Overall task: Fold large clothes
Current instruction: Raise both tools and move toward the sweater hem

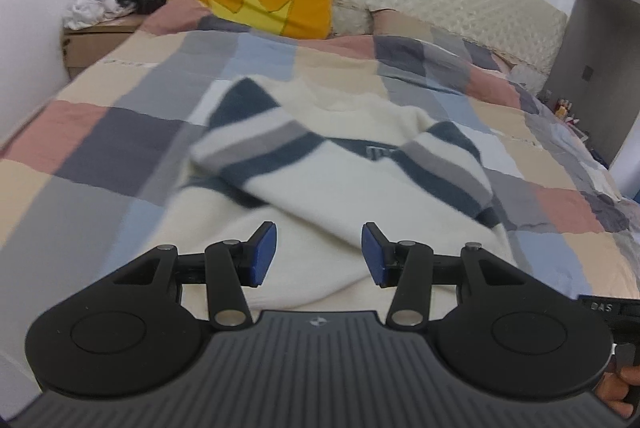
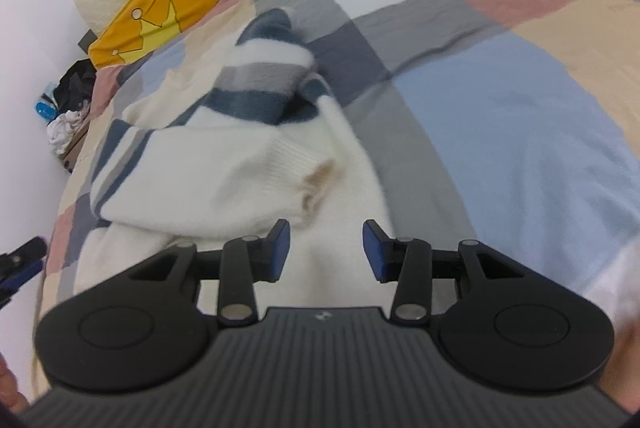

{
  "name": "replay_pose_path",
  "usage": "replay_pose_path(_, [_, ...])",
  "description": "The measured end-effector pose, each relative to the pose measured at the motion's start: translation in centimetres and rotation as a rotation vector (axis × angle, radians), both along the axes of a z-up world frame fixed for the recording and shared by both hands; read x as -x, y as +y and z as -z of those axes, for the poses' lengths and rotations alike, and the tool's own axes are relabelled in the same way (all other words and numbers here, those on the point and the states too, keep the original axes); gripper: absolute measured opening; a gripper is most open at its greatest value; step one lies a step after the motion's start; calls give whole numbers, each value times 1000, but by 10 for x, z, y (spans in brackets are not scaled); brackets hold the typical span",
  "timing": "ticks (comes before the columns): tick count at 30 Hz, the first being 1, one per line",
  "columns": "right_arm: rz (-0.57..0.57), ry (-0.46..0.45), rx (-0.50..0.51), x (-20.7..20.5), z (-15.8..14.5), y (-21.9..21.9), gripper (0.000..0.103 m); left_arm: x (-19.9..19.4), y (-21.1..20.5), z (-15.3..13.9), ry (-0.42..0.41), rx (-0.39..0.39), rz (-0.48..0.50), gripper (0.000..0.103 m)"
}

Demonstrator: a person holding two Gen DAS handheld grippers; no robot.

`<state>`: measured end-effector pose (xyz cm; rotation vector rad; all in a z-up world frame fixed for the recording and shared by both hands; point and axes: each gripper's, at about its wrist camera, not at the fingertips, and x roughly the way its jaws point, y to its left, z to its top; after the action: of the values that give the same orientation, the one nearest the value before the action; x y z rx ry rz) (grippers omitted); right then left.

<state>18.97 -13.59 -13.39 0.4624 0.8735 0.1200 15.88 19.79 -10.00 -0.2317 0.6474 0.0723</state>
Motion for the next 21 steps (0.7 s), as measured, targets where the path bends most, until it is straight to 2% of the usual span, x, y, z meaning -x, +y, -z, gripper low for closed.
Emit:
replay_pose_path(3, [-1,39,-23,7,3,-6,50,13,32,-12,23,45,-53,53])
replay_pose_path(5, [3,53,-46,11,6,-9,59,23,54,-20,27,72,-95,53])
replay_pose_path(10, [62,109,-69,16,18,-14,79,46,100,-35,44,42,-158,61])
replay_pose_path(14, [98,194,-139,11,35,-22,77,62,133,-26,68,77,-183,62])
replay_pose_path(17, [124,217,-184,10,42,-28,77,71,160,-7,91,188,-196,63])
replay_pose_path(21, [140,221,-201,9,43,-30,77,78,188,31,120,406,-184,63])
